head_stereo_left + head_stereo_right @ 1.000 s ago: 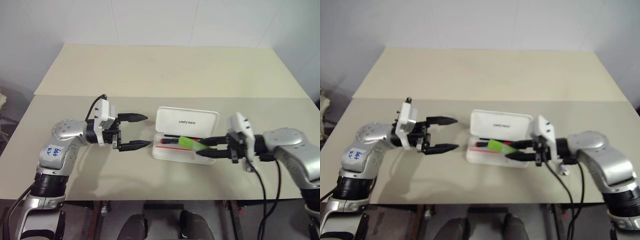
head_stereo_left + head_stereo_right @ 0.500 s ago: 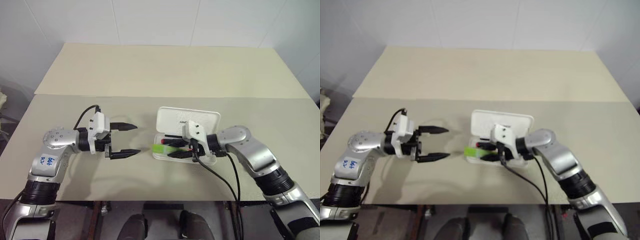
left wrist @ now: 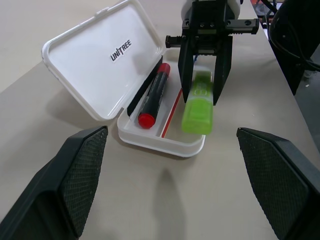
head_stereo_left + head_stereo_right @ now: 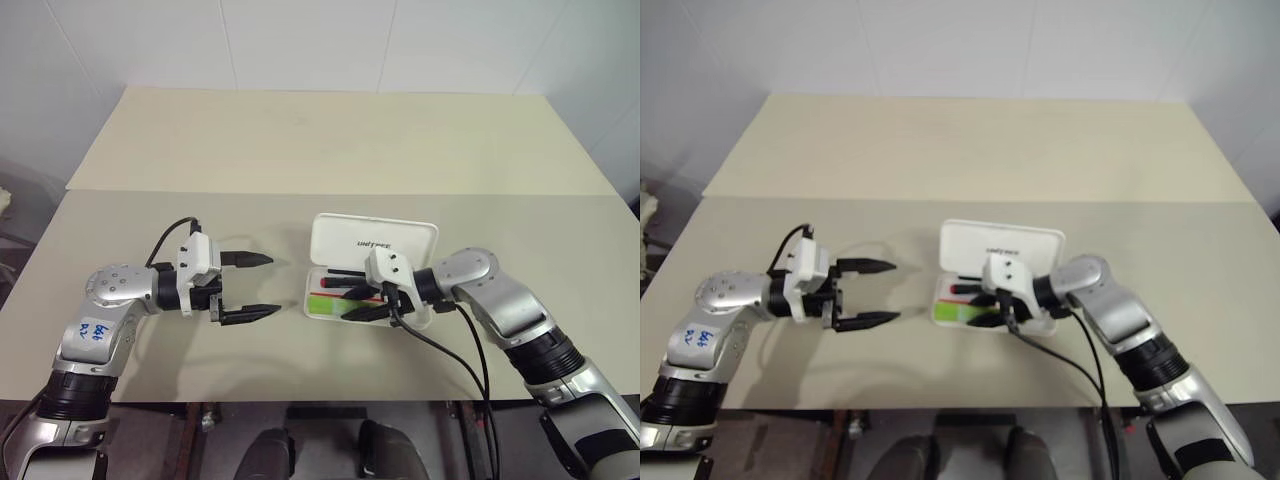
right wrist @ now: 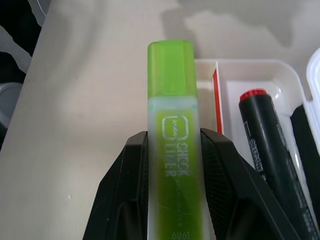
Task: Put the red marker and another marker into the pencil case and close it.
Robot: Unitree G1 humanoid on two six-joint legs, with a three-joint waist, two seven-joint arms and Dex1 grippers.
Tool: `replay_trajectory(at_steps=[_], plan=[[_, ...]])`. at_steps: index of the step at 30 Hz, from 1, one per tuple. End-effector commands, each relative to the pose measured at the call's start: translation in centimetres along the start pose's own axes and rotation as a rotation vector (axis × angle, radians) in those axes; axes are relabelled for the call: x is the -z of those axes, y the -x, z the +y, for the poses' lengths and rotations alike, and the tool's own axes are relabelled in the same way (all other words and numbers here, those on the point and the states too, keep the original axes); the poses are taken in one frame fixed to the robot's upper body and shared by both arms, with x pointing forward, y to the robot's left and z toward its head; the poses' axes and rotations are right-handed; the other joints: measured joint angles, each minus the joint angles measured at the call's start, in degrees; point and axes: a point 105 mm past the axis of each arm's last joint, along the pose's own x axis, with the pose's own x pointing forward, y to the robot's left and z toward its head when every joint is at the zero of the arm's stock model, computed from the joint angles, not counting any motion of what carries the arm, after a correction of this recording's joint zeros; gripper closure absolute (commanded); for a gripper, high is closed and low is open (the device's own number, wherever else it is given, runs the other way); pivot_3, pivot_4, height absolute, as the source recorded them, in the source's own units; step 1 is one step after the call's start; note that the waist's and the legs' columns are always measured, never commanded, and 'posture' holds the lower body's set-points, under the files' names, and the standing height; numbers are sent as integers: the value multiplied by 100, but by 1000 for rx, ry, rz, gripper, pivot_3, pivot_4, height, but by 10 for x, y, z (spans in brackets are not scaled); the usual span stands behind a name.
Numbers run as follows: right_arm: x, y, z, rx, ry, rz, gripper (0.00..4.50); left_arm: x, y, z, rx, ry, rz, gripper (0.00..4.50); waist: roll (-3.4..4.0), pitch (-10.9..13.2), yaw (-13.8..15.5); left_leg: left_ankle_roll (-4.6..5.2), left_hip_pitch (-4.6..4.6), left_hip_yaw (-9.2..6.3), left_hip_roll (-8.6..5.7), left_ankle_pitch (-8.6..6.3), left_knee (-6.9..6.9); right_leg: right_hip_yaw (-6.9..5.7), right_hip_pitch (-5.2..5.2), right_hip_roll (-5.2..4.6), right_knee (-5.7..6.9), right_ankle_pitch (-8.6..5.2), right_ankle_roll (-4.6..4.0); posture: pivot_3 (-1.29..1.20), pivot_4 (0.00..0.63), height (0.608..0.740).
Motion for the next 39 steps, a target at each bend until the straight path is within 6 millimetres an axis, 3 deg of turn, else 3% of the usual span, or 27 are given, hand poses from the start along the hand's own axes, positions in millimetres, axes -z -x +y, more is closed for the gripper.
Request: replay_trajectory(at_steps=[1, 7, 16, 17, 22, 30, 35, 39], plan=[[-9, 5, -5, 23, 42, -17, 3412, -12, 1, 0, -6, -52, -16, 86, 0, 0, 1, 0, 0, 0, 0, 0, 0, 0, 0, 0, 0, 0, 0, 0, 150, 740], [-7, 5, -11, 52, 31, -5, 3412, -13, 1, 1, -4, -54, -18, 86, 0, 0, 2, 0, 0, 0, 0, 0, 0, 0, 0, 0, 0, 0, 0, 0, 150, 740], [-24, 2, -11, 57, 43, -61, 231, -12, -1, 0, -3, -47, -24, 86, 0, 0, -12, 0, 0, 0, 0, 0, 0, 0, 0, 0, 0, 0, 0, 0, 150, 740], [-26, 3, -11, 55, 44, -68, 39, -12, -1, 0, -3, -47, -25, 86, 0, 0, -13, -1, 0, 0, 0, 0, 0, 0, 0, 0, 1, 0, 0, 0, 150, 740], [-39, 12, -4, 21, 35, -129, 39, -12, -2, 0, -1, -44, -27, 86, 0, 0, -11, -2, 0, -1, 0, -1, -2, 0, -1, 0, 1, 0, 0, 0, 150, 740], [-41, 64, 20, 4, -31, -205, 39, -13, -12, -2, 21, -33, -64, 86, 0, 0, 52, 3, -2, -2, -1, -9, 0, -1, 0, -1, 1, 0, -1, 0, 150, 740], [-17, 102, 28, 156, -158, -163, 39, -18, -22, -7, 44, -22, -114, 86, 0, 0, 60, 3, -2, 1, 1, -10, -1, -2, 2, -2, -1, 0, -1, 0, 150, 740], [13, 138, 31, 365, -271, -87, 39, -18, -30, -16, 86, -15, -127, 86, -1, 0, 62, 4, 0, 9, 0, -11, 3, -1, 5, -2, -2, 0, 0, 0, 150, 740]])
